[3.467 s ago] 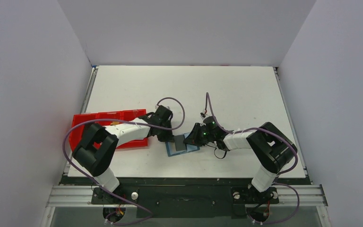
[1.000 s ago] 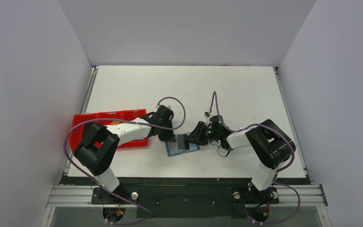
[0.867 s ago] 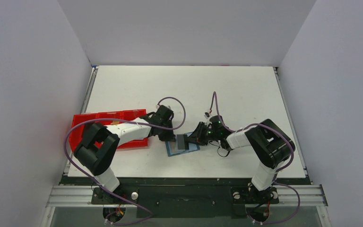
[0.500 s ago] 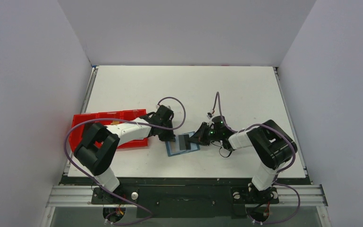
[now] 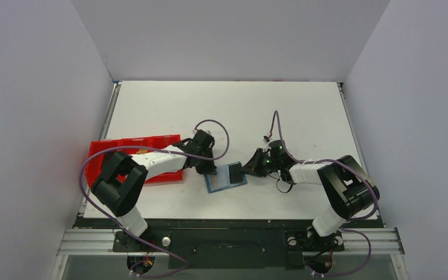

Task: Take the credit cards out of the card holder
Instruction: Remove the credit card from the card holder, then place the credit card in the storage box.

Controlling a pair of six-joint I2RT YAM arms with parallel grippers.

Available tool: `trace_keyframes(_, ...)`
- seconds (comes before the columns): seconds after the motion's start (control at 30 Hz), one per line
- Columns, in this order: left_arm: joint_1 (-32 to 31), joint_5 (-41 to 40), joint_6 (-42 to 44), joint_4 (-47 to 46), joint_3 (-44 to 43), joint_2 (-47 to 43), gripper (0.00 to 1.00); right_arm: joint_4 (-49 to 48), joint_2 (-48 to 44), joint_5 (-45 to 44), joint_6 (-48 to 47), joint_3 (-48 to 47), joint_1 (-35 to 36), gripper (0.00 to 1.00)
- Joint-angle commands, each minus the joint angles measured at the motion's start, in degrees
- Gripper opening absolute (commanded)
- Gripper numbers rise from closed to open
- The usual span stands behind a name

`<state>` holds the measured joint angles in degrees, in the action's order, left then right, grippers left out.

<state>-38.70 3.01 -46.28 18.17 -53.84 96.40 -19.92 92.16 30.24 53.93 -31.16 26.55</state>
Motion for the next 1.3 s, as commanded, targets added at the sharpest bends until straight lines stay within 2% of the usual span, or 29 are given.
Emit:
trace_keyframes(0.0,-0.85,-2.48,1.24,3.94,0.82,2.14,0.00,2.38,-2.91,-1.76,-3.13,-0.90,-0.73,0.00)
trace_keyframes(0.2,-0.83,-2.50,1.68,4.70,-1.18,1.18,0.00,3.69,-4.42,-0.62,-2.93,-1.97,-1.04,0.00)
trace_keyframes(0.43,-0.92,-3.76,3.99,9.21,-8.47,-1.61,0.00,5.41,-5.99,0.62,-2.66,-4.17,-1.32,0.00)
trace_keyframes(0.67,-0.73,-3.36,5.74,11.90,-13.51,-4.89,0.21,4.57,-6.91,2.55,-0.67,-5.23,-1.66,0.00)
trace_keyframes(0.8,0.66,2.13,5.50,9.41,-12.88,-6.69,0.28,2.91,-7.55,4.43,1.63,-5.89,-2.05,0.00)
trace_keyframes(1.03,5.78,15.69,3.59,-0.89,-7.74,-12.05,0.39,-1.14,-9.17,9.19,7.70,-7.42,-2.50,0.00)
trace_keyframes(1.27,10.91,27.21,-0.64,-10.52,-2.23,-14.86,0.40,-11.16,-9.85,12.86,17.33,-7.97,-2.67,0.00)
